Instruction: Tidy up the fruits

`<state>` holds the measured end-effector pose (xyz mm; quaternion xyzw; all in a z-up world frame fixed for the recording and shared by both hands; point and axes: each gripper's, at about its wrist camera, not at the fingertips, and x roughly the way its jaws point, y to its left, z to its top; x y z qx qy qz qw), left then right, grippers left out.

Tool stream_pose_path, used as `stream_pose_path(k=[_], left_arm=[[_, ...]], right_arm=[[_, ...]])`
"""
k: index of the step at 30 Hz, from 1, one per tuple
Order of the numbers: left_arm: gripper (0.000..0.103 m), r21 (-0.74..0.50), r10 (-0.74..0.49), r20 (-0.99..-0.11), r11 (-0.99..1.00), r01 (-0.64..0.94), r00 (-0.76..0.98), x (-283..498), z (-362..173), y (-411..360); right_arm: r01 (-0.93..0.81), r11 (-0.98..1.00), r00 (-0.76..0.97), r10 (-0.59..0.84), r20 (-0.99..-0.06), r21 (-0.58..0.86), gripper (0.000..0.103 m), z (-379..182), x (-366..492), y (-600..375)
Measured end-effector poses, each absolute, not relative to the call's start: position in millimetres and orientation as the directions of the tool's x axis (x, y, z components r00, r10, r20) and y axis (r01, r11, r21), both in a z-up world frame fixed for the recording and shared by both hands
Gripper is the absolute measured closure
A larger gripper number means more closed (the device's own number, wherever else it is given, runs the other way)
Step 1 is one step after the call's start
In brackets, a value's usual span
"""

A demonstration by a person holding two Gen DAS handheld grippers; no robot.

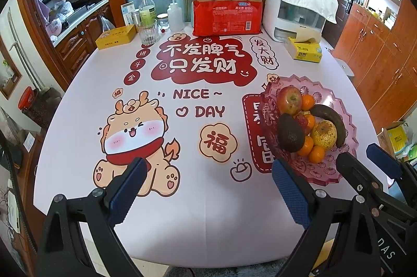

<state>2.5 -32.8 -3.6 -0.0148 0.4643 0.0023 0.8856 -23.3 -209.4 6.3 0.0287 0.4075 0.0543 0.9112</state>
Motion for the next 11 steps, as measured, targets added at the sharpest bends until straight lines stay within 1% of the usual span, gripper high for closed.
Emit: stream_pose_path(k=[11], left_arm=[[0.007, -0.024, -0.009, -0.824, 1.000, -0.018, 0.566, 4.0, -4.8, -33.5]], right_arm=[[-0.075, 0.992, 0.660, 0.124, -0.741, 0.099, 0.037, 5.0, -22.6, -209.8]])
